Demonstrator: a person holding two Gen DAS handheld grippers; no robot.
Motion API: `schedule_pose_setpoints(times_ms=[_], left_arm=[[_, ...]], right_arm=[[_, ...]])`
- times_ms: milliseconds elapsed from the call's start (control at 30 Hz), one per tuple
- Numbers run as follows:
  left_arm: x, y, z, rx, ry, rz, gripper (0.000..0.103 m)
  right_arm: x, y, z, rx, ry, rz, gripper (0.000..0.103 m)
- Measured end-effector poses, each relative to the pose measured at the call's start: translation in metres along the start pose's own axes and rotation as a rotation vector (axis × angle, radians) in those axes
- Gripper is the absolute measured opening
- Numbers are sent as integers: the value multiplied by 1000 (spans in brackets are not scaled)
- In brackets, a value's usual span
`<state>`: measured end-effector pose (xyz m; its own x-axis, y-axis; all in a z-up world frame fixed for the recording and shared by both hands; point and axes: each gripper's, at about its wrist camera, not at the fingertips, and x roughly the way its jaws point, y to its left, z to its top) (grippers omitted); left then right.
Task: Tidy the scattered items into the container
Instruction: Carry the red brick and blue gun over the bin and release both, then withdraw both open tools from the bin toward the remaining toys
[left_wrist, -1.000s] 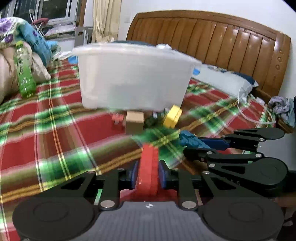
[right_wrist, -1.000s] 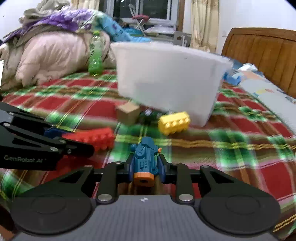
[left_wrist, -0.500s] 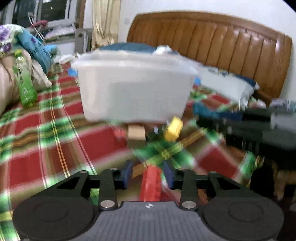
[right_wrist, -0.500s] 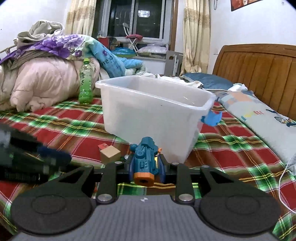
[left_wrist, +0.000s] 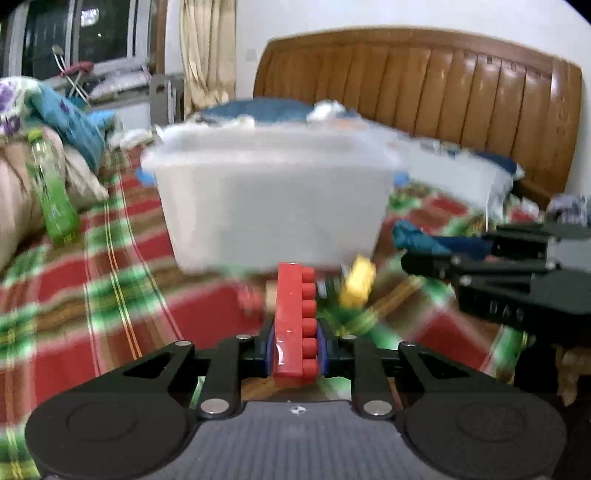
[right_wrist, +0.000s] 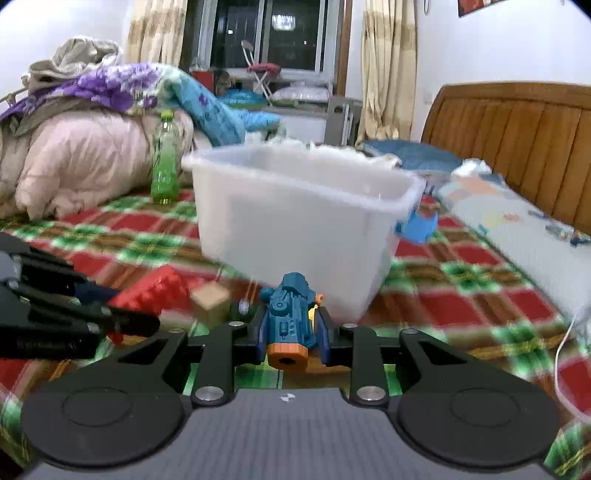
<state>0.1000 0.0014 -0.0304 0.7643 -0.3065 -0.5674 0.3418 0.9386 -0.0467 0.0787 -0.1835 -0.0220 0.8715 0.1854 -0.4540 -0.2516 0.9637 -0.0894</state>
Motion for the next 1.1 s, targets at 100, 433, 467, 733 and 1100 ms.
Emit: schedule_pose_setpoints(times_ms=[100,433,467,733,1100], left_arm=[[-4,5,29,-10,-54,6,25],[16,17,110,-46,-161,20,25],[20,17,113,-40,-159,25,25],[69,17,133,-58,-112,48,25],[82,19,122,-43,-47,73,65]], right_arm=[[1,-5,23,-8,-55,-14,29],[36,-26,79,28,-113,-29,29],[41,-27,82,30,-111,-28,29],[78,-44,90,77,-45,-29,29],[89,-53,70,97,20,-59,59]])
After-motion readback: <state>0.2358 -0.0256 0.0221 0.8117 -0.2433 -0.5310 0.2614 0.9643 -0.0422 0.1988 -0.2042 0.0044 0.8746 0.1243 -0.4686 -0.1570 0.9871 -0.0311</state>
